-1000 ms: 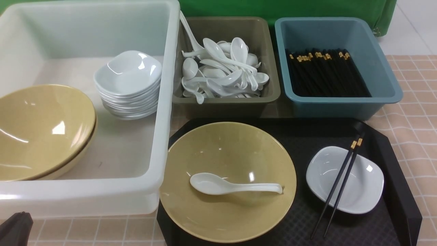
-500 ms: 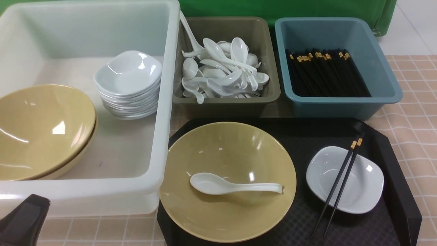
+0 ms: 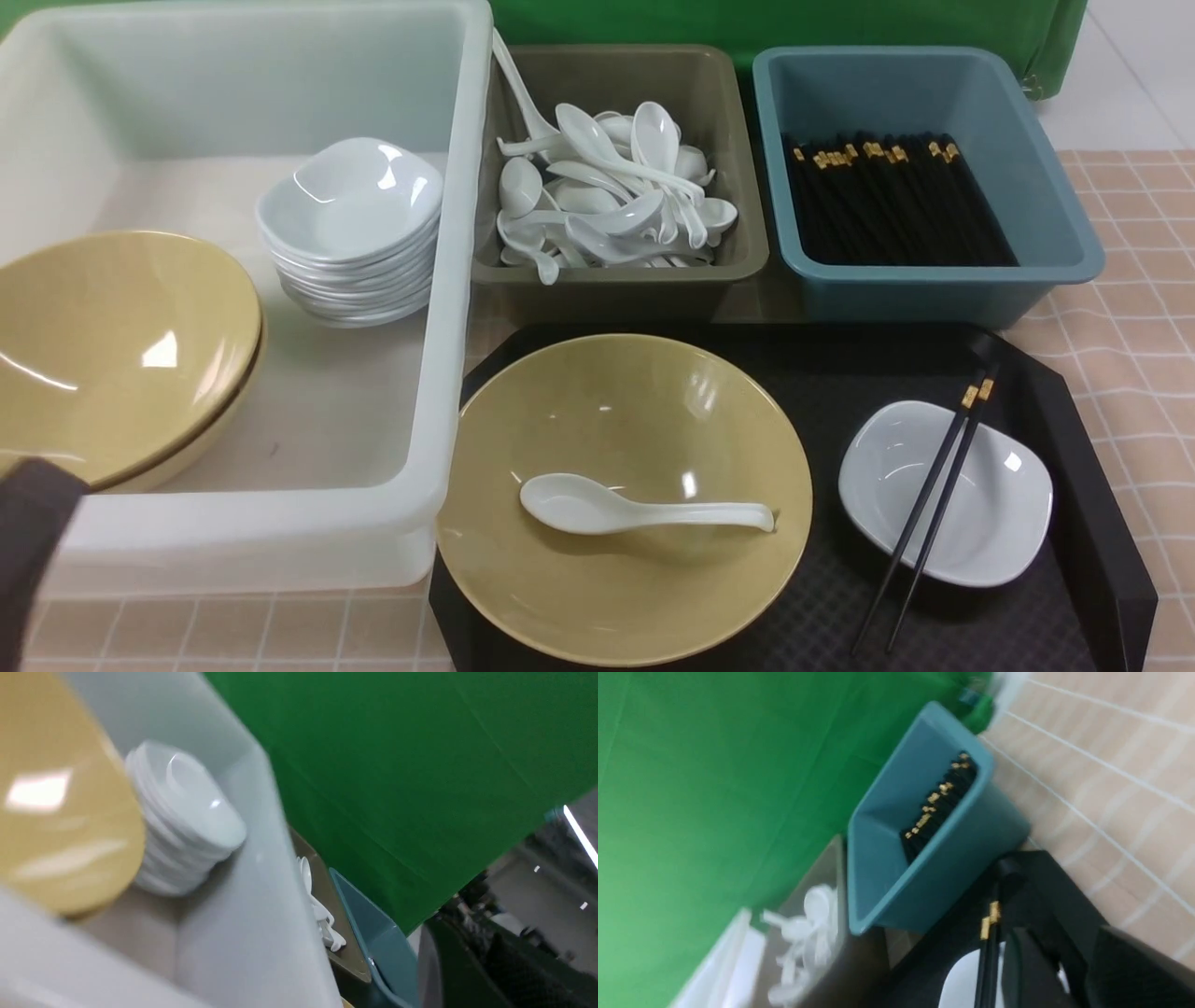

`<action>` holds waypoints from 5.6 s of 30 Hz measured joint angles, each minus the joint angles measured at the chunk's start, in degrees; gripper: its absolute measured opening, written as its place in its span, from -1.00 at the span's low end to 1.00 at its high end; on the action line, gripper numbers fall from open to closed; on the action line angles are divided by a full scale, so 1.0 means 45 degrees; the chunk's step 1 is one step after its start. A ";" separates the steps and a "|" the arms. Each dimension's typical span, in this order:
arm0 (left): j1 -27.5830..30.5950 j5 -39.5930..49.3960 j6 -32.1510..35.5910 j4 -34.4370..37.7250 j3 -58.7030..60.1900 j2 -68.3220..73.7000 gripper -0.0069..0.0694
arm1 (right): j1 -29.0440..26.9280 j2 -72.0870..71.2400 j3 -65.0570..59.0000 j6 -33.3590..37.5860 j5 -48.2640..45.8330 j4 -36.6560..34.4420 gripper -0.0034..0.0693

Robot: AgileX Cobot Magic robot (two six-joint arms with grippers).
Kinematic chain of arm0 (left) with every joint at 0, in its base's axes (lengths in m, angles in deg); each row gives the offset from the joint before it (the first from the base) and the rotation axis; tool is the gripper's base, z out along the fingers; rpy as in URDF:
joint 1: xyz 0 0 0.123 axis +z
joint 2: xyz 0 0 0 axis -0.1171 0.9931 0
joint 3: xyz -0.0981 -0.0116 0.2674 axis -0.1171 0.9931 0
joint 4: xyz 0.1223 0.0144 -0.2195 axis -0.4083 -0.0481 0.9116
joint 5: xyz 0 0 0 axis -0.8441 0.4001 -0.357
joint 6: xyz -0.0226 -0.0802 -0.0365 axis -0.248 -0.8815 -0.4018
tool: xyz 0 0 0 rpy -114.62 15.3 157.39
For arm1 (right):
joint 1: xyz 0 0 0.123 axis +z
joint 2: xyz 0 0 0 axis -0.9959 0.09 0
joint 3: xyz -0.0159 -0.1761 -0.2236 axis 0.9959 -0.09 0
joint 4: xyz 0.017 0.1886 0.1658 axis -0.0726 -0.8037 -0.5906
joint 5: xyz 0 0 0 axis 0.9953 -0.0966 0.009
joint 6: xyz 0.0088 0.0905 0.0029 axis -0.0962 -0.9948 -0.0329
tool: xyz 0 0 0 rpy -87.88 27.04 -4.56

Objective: On brown table put chopsticks spoon bowls plates into blue grey white boxes.

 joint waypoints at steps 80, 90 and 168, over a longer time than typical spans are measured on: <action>-0.7537 0.7272 0.3007 -0.9721 -1.1095 1.6371 -0.81 | 0.3297 2.2035 1.4013 0.9940 -0.9102 -0.1047 -0.45; -0.7537 0.4440 0.1668 -0.9721 -1.1647 1.7851 -0.81 | 0.3142 1.9733 1.5806 1.1306 -0.9165 -0.0933 -0.45; -0.4722 0.4661 0.4802 -0.6600 -0.7883 1.3869 -0.81 | 0.8734 2.5657 1.9517 1.9705 -1.1998 -0.0447 -0.51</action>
